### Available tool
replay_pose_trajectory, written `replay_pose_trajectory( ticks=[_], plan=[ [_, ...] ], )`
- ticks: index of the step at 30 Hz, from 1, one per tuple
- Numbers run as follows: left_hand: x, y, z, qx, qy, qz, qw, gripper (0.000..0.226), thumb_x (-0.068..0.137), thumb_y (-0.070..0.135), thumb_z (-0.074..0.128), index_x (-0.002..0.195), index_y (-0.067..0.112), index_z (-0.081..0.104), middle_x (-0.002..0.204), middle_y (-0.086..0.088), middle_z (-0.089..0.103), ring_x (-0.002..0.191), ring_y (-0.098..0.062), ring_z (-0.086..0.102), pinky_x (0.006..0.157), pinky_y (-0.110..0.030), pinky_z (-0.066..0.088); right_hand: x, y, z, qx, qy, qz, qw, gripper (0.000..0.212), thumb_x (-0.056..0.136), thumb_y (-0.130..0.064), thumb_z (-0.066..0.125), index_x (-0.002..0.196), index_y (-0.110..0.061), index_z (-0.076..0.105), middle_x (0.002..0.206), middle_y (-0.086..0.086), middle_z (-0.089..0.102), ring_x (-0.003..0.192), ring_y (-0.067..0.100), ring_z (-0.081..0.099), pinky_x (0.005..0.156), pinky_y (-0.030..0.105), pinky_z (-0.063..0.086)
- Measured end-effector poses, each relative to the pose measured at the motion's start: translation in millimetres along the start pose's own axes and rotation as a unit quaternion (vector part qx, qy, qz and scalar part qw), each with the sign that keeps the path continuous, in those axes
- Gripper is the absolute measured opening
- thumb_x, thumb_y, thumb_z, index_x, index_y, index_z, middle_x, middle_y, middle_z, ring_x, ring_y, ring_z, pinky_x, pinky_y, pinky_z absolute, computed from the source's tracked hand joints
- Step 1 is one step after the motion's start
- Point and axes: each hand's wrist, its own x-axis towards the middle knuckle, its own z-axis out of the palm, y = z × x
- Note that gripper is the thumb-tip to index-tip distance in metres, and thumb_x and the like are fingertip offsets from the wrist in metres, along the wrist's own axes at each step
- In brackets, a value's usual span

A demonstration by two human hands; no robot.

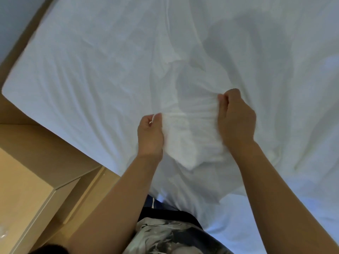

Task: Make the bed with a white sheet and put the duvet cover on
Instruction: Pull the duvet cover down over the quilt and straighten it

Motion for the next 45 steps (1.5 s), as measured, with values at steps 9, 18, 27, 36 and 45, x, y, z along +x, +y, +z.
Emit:
replay_pose_trajectory(
  ticks=[9,18,27,36,45],
  plan=[
    [62,21,-40,0.337,-0.171,0.087,0.922,0.021,0.086,0.016,0.063,0.068,0.016,0.052,0.068,-0.005,0.053,0.057,-0.011,0.044,0.055,-0.021,0.037,7,6,12,-0.033,0.061,0.012,0.998,0.026,0.099,-0.019,0.042,0.102,0.002,0.057,0.094,0.021,0.059,0.085,0.037,0.055,0.072,0.043,0.04],
    [-4,-27,-45,0.046,-0.233,-0.053,0.97,0.013,0.094,0.016,0.054,0.093,0.023,0.064,0.075,0.012,0.07,0.07,-0.006,0.066,0.059,-0.016,0.052,-76,-31,8,-0.077,-0.045,-0.207,0.974,0.038,0.072,-0.034,0.077,0.084,0.0,0.066,0.081,0.018,0.061,0.073,0.033,0.059,0.066,0.039,0.046],
    [19,-17,-38,-0.041,-0.199,-0.134,0.97,0.038,0.098,0.032,0.047,0.117,0.001,0.057,0.115,-0.014,0.065,0.109,-0.029,0.061,0.094,-0.043,0.051,-75,-39,27,-0.08,-0.077,-0.034,0.993,0.055,0.078,-0.022,0.068,0.122,0.007,0.052,0.12,0.03,0.051,0.111,0.049,0.048,0.094,0.055,0.039],
    [15,-10,-24,-0.033,-0.22,-0.107,0.969,0.041,0.095,0.042,0.049,0.123,0.014,0.06,0.113,-0.003,0.068,0.102,-0.018,0.065,0.086,-0.032,0.053,-62,-46,43,-0.145,-0.002,-0.09,0.985,0.02,0.062,0.006,0.076,0.076,-0.003,0.065,0.073,0.012,0.063,0.066,0.03,0.061,0.069,0.044,0.051],
    [13,19,-12,-0.052,-0.261,-0.192,0.945,0.035,0.095,0.044,0.048,0.097,0.013,0.065,0.088,-0.006,0.071,0.082,-0.019,0.067,0.074,-0.031,0.053,-63,-74,-11,0.063,-0.013,-0.061,0.996,0.038,0.094,-0.039,0.037,0.072,-0.009,0.046,0.061,-0.001,0.044,0.051,0.016,0.044,0.045,0.025,0.03]
  ],
)
